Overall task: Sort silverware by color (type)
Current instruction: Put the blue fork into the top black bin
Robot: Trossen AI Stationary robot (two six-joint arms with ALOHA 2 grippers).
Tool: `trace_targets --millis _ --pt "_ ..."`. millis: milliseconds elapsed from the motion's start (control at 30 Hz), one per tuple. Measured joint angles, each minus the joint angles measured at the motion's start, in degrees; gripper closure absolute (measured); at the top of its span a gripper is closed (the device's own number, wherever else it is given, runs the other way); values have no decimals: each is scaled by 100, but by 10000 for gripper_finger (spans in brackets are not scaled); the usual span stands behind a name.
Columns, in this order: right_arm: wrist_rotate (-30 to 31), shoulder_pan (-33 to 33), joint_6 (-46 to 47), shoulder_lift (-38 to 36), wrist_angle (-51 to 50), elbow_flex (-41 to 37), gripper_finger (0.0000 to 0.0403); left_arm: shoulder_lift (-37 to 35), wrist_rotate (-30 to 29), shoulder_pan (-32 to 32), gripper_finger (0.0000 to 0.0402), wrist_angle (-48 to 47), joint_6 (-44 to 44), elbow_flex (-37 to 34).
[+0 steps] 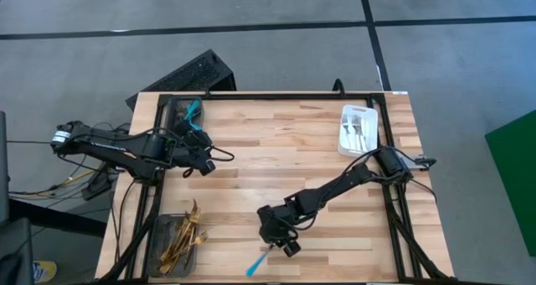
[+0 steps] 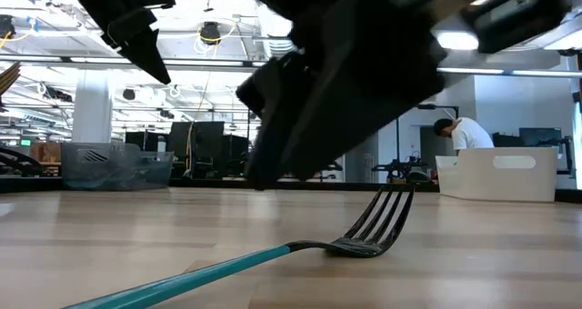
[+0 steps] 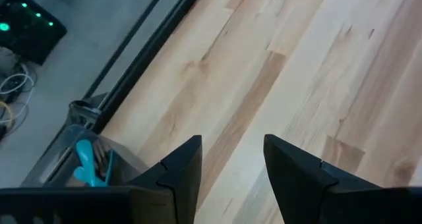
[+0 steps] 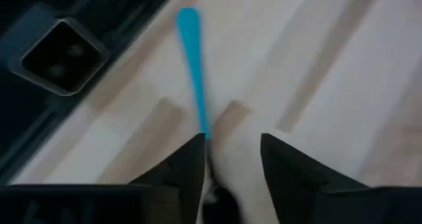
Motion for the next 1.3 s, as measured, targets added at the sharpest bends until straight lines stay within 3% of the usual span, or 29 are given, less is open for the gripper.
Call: trace_targets --millis 167,367,533,833,1033,1200,1300 --pt "-389 12 127 106 -101 79 209 2 -137 0 248 -2 300 2" --pt "-345 -3 -303 468 -286 119 221 -22 -155 -2 248 -9 580 0" --pt "530 46 -450 407 -653 118 255 -37 -366 -2 248 -3 750 0" --pt "1487 25 -325 280 -934 107 388 -42 -600 3 248 59 821 0" --pt "2456 -209 269 156 -1024 81 384 -42 -536 -20 248 25 759 0" --pt "2647 -582 327 -89 -666 48 387 -46 -511 -20 248 50 651 0" --pt "2687 -817 449 -353 -547 73 388 -42 -140 -22 248 474 613 -95"
